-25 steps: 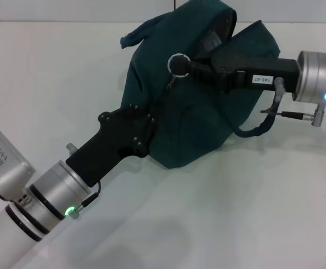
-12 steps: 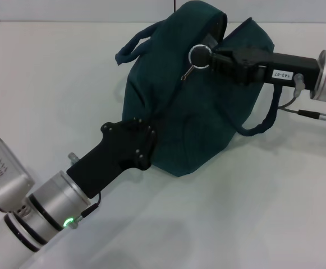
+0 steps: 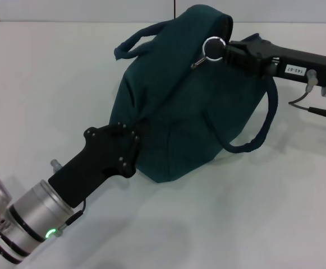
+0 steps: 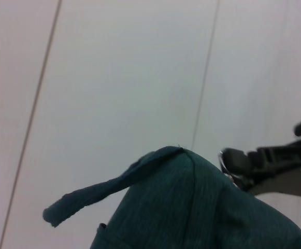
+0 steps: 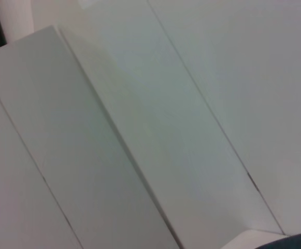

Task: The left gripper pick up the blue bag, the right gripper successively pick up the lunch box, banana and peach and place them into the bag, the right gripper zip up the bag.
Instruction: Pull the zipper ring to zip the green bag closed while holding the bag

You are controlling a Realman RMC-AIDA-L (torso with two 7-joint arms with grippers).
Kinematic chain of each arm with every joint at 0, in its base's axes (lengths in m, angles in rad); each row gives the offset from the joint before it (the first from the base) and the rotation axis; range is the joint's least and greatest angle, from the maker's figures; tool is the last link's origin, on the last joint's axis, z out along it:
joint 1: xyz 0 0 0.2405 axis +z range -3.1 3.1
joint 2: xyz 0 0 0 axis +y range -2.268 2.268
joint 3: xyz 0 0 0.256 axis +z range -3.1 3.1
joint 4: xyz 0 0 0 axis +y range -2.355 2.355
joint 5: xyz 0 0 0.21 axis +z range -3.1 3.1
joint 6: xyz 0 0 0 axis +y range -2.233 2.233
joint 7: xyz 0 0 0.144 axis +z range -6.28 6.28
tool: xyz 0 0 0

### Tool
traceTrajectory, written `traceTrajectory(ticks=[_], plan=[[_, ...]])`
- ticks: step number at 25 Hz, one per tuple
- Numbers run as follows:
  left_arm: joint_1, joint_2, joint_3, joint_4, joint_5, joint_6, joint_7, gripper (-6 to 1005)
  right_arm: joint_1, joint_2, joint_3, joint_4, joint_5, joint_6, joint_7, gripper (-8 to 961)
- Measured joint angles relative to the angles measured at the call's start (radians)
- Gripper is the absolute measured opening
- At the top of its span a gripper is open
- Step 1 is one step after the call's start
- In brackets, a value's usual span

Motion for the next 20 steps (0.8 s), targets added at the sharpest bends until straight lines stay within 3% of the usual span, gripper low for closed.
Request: traceTrajectory(ticks=[9,20], plan=[[0.025,0.004,0.106,0.095,0.0,0.043,-0.078,39,-0.03,0.003,0.04,0.0,0.0,-0.003,-0.006,13],[0.065,0.006,0.129,0.146,0.0,0.125,-0.12,40,-0.08,0.001,0.104,0.001,0.002,-0.08,-0.004,13]])
